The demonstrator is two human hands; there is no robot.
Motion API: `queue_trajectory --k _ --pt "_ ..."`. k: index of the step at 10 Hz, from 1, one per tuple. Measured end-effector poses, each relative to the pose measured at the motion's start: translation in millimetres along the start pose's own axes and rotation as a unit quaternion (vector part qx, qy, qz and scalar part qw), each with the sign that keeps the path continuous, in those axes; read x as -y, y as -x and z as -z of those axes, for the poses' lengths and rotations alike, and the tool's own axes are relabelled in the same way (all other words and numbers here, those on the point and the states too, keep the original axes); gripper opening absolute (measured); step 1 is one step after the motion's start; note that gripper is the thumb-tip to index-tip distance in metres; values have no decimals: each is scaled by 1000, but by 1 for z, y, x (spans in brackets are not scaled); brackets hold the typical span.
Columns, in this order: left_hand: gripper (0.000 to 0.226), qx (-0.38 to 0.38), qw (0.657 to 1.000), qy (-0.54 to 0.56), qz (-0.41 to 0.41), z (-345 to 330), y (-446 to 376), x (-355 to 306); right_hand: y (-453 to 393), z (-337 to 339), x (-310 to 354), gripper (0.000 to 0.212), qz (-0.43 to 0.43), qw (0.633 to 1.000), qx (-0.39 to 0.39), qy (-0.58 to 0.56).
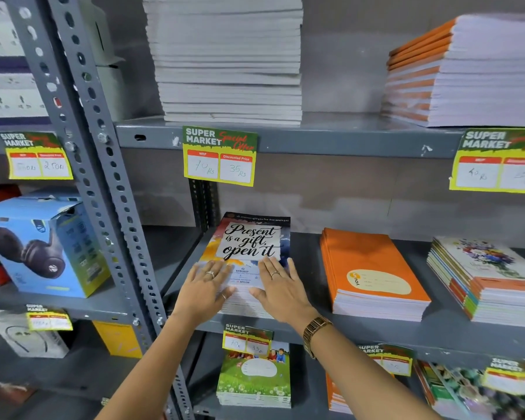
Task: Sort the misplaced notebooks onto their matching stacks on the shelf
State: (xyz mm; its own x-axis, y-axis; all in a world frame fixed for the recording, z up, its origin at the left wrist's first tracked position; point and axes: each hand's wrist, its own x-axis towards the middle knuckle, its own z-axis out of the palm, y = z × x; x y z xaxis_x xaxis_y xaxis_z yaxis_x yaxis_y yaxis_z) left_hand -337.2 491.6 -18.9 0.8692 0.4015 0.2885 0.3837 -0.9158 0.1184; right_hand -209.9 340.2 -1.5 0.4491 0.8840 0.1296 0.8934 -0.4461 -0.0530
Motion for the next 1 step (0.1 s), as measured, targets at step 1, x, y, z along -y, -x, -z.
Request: queue_trajectory --k 1 --pt "105 -9 999 -34 18 1 2 -12 9 4 -10 77 -1 991 -134 25"
